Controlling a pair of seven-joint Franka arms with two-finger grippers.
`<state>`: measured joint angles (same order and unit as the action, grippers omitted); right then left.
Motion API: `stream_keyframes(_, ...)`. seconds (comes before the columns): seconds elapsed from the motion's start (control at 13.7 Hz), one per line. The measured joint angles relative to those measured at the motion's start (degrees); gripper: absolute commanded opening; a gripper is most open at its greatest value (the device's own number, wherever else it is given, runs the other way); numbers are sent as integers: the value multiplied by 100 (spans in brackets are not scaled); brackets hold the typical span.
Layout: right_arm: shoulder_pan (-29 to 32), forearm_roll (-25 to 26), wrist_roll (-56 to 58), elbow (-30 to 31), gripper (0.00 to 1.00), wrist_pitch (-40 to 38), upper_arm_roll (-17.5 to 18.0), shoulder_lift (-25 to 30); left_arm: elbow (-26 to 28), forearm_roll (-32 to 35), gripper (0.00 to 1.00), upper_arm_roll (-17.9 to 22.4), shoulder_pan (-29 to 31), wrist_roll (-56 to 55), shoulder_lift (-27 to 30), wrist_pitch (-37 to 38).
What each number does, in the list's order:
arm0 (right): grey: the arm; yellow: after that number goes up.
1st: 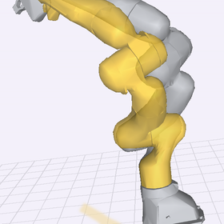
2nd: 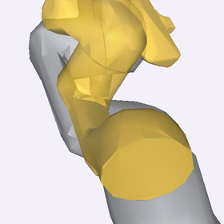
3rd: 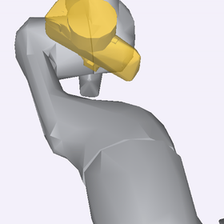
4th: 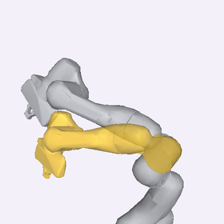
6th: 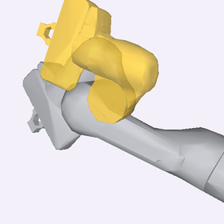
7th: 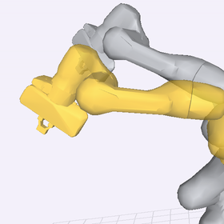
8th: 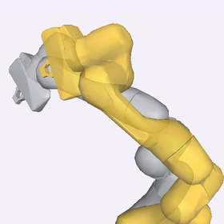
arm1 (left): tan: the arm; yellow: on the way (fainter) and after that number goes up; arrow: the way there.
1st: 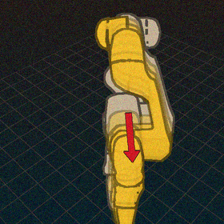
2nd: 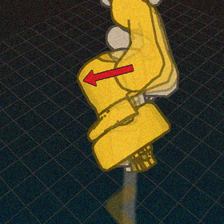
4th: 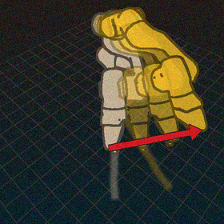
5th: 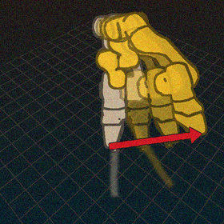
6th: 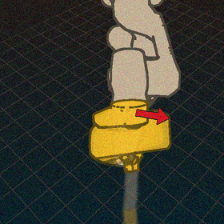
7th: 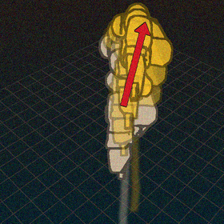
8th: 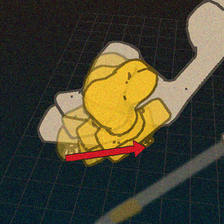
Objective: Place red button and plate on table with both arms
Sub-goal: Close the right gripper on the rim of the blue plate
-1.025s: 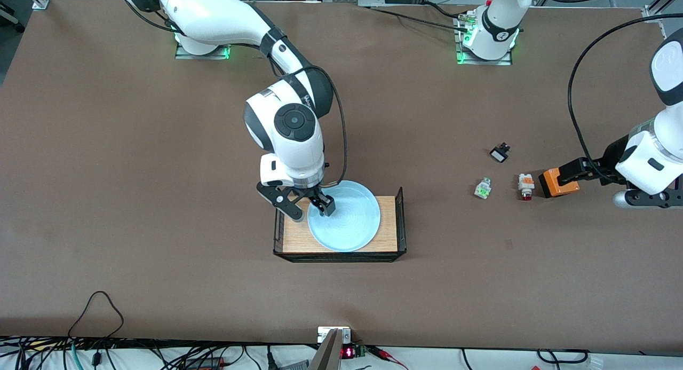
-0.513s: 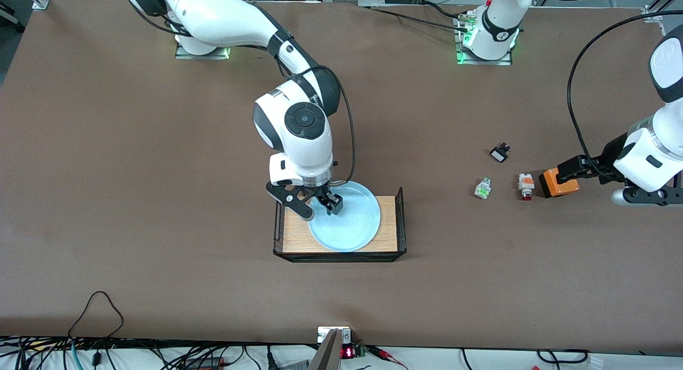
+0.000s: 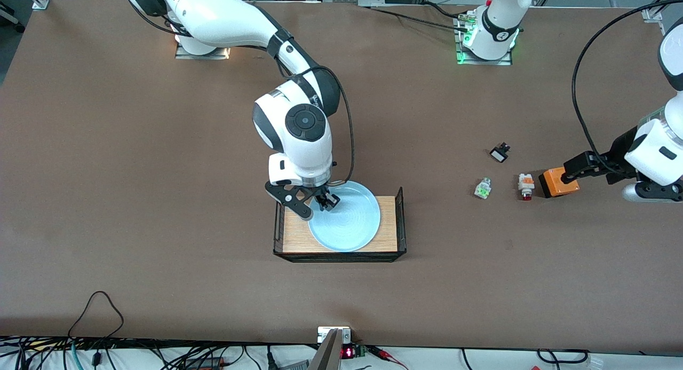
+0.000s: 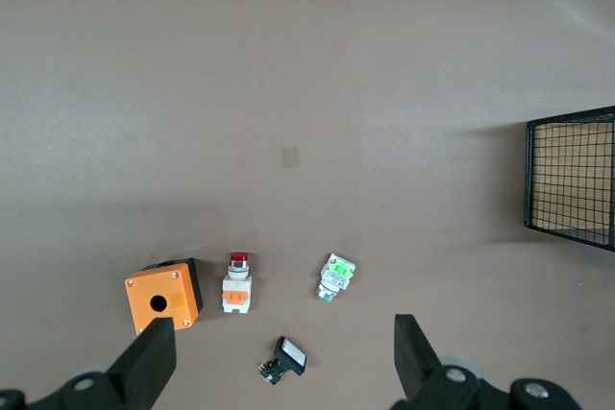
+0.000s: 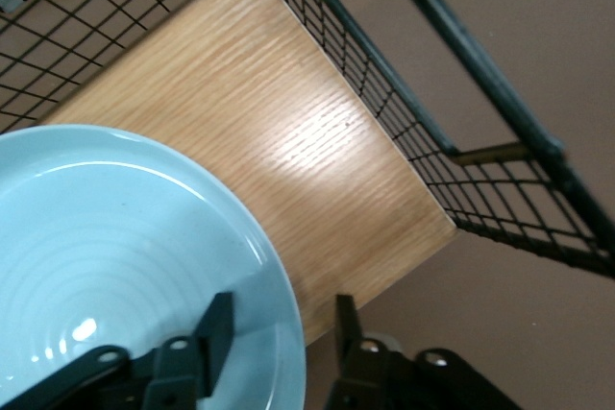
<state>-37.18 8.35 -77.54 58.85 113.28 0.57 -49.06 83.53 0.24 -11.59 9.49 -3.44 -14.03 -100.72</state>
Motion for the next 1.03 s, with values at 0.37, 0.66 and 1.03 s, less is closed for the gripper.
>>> stream_keyframes(0.37, 0, 0, 0, -70, 1, -248, -2, 1, 1, 0, 100, 68, 31, 9, -1, 0)
stream_keyframes(0.66, -14, 0, 0, -176, 0, -383, -2, 13, -12, -12, 100, 1116, -1020, 11, 102, 0)
stream_keyframes(1.03, -27, 0, 0, -277, 0, -664, -1, 18, -36, -59, 100, 1297, -1191, 11, 197, 147)
